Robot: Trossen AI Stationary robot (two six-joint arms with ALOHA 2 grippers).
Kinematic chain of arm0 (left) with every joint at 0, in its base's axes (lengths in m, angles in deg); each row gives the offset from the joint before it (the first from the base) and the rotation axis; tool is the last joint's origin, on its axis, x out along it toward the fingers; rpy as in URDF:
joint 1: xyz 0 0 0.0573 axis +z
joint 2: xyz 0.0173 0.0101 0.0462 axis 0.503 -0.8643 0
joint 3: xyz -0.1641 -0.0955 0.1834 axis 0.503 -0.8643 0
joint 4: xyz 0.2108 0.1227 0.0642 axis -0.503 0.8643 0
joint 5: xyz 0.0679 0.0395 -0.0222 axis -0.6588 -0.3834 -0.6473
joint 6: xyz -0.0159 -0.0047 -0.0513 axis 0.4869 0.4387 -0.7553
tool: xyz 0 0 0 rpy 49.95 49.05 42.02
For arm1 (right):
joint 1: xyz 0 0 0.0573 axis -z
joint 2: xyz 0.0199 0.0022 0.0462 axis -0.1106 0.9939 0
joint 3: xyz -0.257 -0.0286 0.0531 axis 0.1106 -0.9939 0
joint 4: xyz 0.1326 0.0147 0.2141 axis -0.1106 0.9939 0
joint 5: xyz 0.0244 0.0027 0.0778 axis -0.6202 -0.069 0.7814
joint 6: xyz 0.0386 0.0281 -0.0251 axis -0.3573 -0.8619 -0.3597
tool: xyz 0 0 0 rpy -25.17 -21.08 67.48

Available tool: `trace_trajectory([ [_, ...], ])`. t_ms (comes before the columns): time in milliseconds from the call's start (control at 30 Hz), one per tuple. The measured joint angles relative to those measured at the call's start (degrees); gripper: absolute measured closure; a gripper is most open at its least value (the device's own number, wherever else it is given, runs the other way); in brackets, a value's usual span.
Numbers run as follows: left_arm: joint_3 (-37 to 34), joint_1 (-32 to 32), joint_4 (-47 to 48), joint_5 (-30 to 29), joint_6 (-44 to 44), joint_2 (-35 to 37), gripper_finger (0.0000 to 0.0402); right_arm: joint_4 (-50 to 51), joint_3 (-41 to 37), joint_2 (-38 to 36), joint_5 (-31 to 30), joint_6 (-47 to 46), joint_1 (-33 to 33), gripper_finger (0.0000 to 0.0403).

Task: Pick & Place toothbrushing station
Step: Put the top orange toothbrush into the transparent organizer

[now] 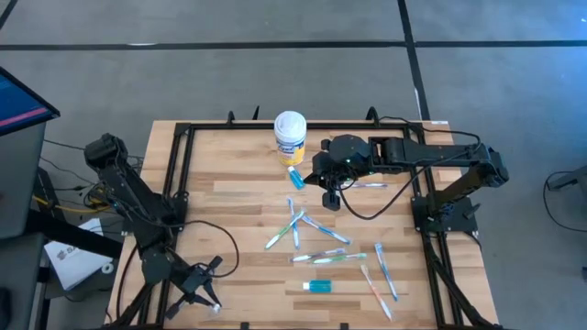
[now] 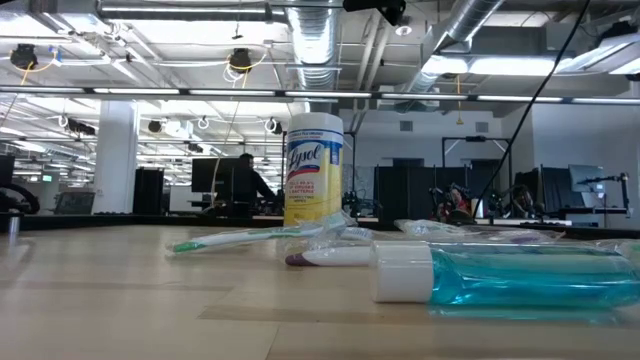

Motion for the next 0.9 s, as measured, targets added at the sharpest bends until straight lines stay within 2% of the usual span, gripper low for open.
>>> trace_trajectory([
  [400, 0.02, 0.0, -0.37, 0.01, -1.07, -0.01, 0.0364, -0.02, 0.0, 0.0, 0.0, 0.17, -0.01, 0.0403],
  [600, 0.02, 0.0, -1.17, 0.32, -1.17, 0.01, 0.0332, -0.02, 0.0, 0.0, 0.0, 0.13, 0.0, 0.0403],
  [900, 0.02, 0.0, -2.1, 4.21, -1.17, 0.01, 0.0283, -0.02, 0.0, 0.02, 0.0, 0.09, 0.0, 0.0403],
])
